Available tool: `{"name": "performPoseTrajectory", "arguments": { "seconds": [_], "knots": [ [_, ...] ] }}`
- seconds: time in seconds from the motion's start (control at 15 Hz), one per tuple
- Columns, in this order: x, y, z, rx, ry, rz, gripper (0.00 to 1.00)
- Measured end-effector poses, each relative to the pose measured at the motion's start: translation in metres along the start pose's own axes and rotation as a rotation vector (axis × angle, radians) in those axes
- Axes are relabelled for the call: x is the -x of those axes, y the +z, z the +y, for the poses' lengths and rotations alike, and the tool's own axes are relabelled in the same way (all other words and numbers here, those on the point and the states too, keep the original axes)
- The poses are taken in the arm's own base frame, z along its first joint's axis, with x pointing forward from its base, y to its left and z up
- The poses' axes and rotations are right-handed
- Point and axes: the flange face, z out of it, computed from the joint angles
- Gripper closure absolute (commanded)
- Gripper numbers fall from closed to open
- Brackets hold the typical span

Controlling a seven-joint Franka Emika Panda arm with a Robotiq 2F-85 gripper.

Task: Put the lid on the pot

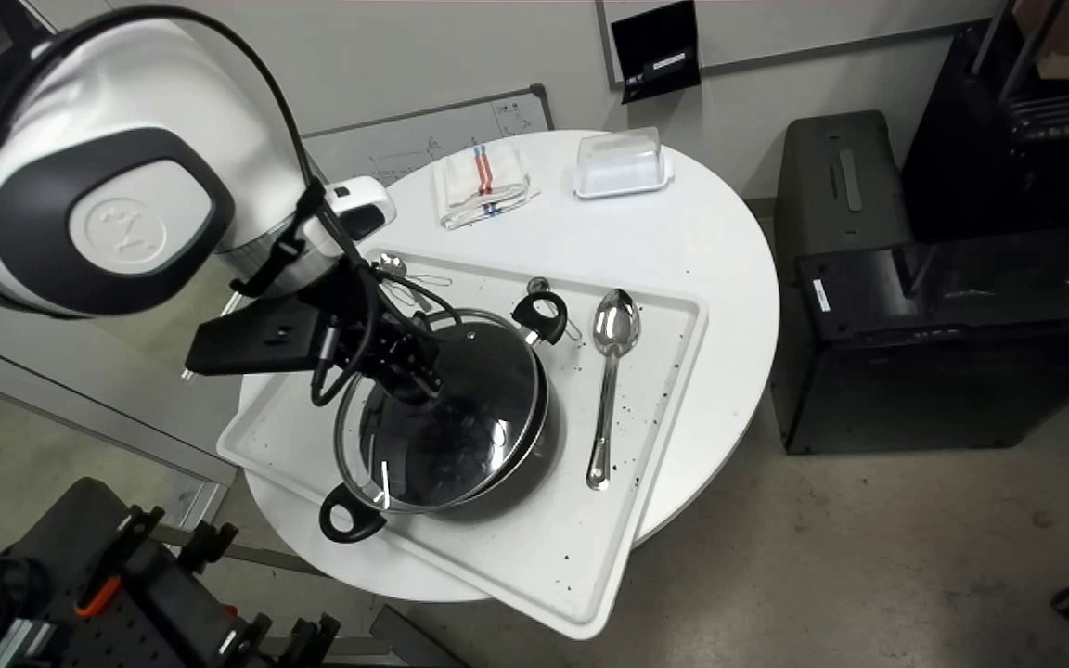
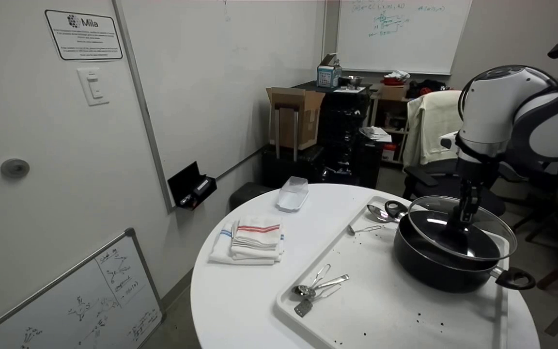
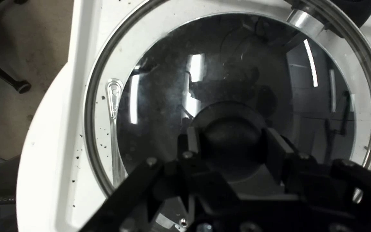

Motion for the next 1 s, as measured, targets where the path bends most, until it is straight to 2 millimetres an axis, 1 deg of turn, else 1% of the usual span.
{"name": "performPoseTrajectory", "arguments": {
  "seconds": [0.33,1.0],
  "knots": [
    [-0.005,0.012,0.0,-0.015,0.013,0.002,0.75],
    [-0.022,0.035,0.0,-0.021,0.006,0.004,0.75]
  ]
}}
